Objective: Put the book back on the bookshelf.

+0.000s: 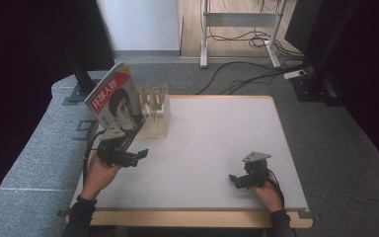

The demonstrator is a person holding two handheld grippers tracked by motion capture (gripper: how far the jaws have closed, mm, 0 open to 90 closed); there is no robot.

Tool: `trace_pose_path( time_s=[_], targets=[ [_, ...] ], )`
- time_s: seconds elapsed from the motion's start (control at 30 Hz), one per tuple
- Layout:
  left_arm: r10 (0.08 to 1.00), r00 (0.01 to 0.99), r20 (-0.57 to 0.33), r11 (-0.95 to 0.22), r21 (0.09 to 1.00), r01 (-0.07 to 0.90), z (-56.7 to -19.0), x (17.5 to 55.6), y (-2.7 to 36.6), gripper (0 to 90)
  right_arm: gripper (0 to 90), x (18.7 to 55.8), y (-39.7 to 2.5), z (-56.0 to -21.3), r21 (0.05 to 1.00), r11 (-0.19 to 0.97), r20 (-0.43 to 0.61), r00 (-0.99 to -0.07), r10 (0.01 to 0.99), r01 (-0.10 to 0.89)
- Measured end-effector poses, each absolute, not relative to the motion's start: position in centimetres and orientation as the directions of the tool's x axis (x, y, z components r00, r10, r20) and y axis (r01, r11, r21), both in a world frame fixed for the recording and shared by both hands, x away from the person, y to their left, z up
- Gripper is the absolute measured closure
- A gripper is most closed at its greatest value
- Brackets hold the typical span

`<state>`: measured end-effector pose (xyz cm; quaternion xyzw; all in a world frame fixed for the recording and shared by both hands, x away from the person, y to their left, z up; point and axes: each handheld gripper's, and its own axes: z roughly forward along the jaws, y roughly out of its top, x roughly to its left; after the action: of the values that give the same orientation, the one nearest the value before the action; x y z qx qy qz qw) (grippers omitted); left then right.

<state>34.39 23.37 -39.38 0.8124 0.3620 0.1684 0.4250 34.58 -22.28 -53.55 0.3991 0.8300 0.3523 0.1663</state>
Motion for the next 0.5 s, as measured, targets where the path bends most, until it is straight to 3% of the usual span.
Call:
trace_pose_path(
  time_s=[0.5],
  targets=[
    [0.656, 0.752, -0.072, -0.421, 0.791, 0.443, -42.7, 36.1, 17.7, 0.0, 0.0, 34.6, -22.3, -53.6, 0.718, 0.433, 0.007, -0.628, 0.778, 0.545]
  ],
)
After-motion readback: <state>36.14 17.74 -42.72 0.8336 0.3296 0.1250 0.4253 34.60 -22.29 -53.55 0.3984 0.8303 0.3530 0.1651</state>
